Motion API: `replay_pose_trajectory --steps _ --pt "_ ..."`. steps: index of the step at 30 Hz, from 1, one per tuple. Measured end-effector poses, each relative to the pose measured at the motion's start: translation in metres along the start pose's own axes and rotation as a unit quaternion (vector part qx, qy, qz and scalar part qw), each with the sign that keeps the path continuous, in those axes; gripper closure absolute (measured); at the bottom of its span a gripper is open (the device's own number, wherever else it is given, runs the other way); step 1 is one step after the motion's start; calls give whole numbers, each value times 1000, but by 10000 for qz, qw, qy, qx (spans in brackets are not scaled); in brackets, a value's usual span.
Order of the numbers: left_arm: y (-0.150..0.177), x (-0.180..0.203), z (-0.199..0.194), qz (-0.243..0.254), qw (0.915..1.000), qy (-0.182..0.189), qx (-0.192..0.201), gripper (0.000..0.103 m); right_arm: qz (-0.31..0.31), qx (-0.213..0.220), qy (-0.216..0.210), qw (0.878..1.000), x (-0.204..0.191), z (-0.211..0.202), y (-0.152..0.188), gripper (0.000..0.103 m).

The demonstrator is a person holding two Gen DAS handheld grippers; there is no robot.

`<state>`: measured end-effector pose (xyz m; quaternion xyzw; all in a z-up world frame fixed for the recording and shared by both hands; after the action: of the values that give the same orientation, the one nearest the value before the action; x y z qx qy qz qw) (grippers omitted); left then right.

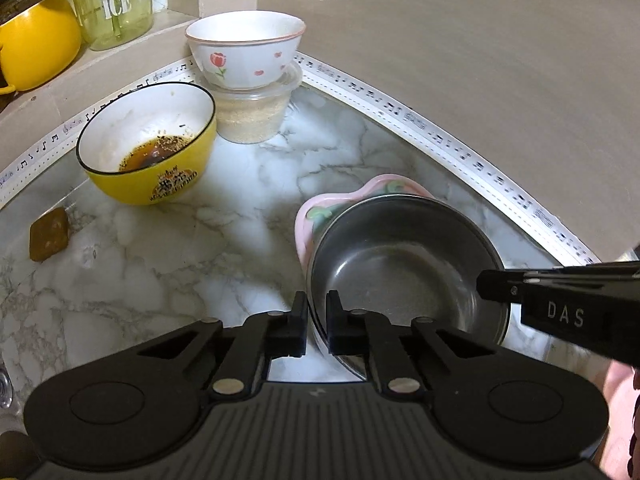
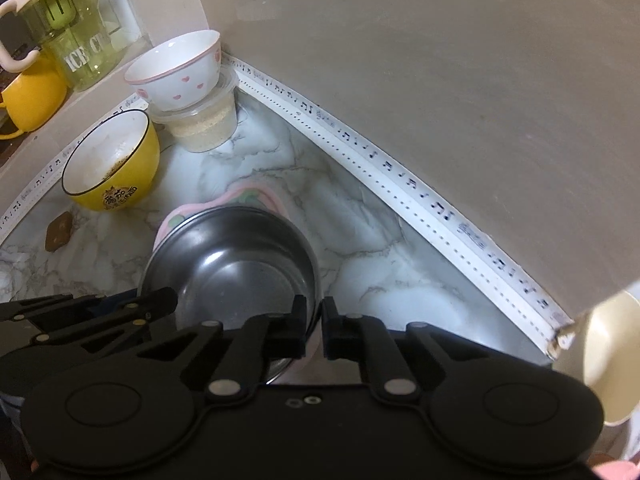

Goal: Organize plates and bowls
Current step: 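Lift the pink pot and carry it over the steel bowl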

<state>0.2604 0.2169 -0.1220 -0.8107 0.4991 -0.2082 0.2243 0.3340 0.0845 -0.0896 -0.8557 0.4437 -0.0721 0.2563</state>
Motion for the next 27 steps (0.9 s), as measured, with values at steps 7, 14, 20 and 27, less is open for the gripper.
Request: replay_pose_trajectory --steps 7,14,20,27 --pt "15 17 -31 182 9997 107 155 95 116 93 116 9998 5 -30 15 95" --pt "31 51 -74 475 9981 254 310 95 276 231 215 9991 20 -78 41 95" --pt "48 87 -107 800 9951 474 349 95 450 413 392 9974 37 -121 68 96" --pt "69 134 -131 1246 9883 807 357 95 744 636 636 9932 62 -167 104 95"
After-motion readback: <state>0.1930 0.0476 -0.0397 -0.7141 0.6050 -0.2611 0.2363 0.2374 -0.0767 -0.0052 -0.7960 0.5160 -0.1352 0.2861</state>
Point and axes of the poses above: each gripper's, at about its wrist camera, not at the fingertips, and z roughly the way its jaws point, x to its right, y to its underside, the point moved 3 cm from there along z, roughly the way its jaws point, and after that the axes turned 2 degrees about x, right-handed, at the moved point
